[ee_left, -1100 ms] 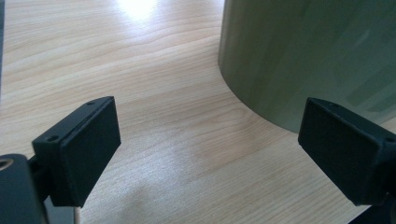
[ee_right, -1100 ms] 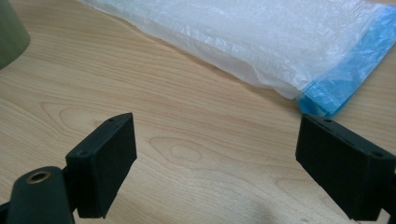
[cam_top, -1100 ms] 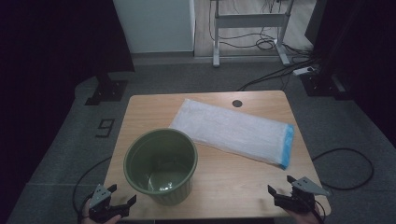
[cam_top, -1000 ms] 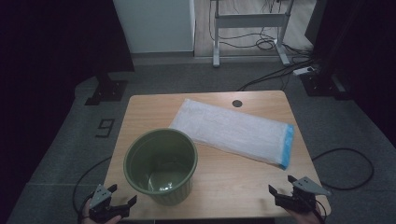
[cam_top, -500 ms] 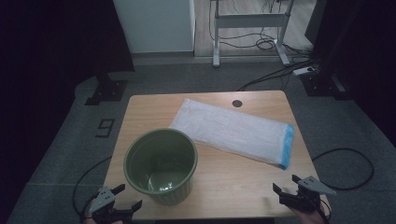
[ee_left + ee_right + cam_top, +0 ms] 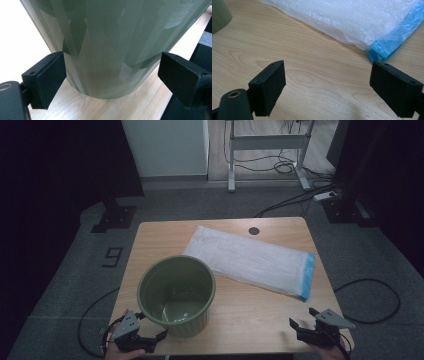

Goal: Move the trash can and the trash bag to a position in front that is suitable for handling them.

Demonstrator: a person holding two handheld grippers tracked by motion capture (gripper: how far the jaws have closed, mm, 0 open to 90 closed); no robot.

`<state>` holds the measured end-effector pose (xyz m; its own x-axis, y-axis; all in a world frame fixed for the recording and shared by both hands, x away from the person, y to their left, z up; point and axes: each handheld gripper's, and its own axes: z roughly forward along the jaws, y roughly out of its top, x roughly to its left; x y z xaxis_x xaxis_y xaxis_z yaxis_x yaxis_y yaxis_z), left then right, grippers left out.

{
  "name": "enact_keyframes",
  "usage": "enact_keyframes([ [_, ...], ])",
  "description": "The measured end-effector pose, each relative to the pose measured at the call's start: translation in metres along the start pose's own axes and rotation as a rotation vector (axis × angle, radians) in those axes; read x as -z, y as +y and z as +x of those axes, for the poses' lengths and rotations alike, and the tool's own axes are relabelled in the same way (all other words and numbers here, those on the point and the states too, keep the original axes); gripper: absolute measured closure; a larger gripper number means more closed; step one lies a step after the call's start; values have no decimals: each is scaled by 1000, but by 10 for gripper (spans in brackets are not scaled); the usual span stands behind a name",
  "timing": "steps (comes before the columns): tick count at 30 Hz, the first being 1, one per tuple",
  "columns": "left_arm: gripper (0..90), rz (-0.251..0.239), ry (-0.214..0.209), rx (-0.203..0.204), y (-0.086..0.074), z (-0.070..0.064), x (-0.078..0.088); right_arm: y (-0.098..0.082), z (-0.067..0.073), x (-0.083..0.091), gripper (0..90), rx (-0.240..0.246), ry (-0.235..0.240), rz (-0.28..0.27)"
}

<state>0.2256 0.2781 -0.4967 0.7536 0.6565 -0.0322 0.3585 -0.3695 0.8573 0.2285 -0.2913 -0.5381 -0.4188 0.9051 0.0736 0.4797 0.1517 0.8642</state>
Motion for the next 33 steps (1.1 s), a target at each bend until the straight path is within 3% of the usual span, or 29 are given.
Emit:
enact_keyframes([
  [17,122,15,-69,-18,35,-10,-66,-3,0,3,131,11,2,1],
  [33,135,50,-75,-33,58,-21,-98,-6,3,1,131,40,4,28],
])
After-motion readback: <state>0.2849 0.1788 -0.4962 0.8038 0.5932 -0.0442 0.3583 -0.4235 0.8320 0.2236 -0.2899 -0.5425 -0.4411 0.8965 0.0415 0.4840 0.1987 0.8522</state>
